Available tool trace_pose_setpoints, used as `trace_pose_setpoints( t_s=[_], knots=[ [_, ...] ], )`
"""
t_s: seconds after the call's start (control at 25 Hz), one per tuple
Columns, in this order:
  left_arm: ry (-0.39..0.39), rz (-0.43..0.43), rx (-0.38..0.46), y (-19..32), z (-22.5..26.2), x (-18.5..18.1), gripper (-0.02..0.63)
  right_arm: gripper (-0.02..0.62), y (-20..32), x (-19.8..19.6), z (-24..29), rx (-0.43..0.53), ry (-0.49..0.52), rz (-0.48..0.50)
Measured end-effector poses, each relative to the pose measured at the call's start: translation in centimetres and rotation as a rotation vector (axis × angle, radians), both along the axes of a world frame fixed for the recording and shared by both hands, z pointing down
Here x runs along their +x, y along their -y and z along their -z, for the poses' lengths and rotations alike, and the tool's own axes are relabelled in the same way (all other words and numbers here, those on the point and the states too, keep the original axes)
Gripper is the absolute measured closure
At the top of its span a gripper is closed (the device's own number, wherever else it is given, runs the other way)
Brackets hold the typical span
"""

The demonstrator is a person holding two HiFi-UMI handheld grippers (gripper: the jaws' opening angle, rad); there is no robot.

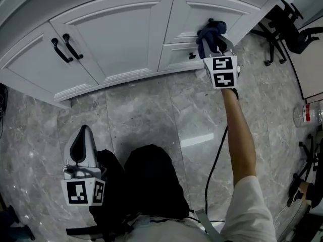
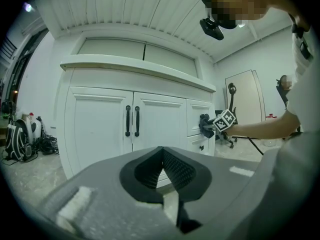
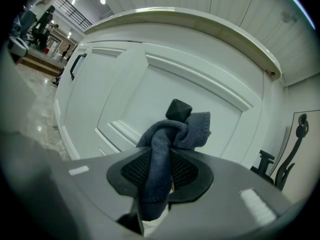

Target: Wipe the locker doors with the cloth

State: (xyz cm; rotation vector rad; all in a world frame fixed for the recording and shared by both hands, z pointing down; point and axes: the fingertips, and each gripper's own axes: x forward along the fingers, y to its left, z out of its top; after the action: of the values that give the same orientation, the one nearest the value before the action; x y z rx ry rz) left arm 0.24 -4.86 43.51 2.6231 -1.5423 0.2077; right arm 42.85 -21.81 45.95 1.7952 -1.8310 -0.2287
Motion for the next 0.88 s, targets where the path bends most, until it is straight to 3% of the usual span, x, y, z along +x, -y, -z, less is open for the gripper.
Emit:
trace_pose_setpoints(
  t_s=[0.4, 0.68, 0.88],
  knots=[
    [-0.011, -0.007, 0.006, -0.4, 0.3, -0.6, 0.604, 0.492, 0.9, -7.9, 0.2, 0.004, 0.002, 0.1],
    [-0.011, 0.005, 0.009, -0.4, 0.5, -1.4, 0.604, 0.492, 1.1, -8.4, 2.9, 0.02, -0.037, 0.114],
    [-0.01, 0.002, 0.016, -0.5, 0.7, -1.3, 0.604, 0.491, 1.0, -8.6, 7.1, 0.104, -0.051, 0.126]
  ],
)
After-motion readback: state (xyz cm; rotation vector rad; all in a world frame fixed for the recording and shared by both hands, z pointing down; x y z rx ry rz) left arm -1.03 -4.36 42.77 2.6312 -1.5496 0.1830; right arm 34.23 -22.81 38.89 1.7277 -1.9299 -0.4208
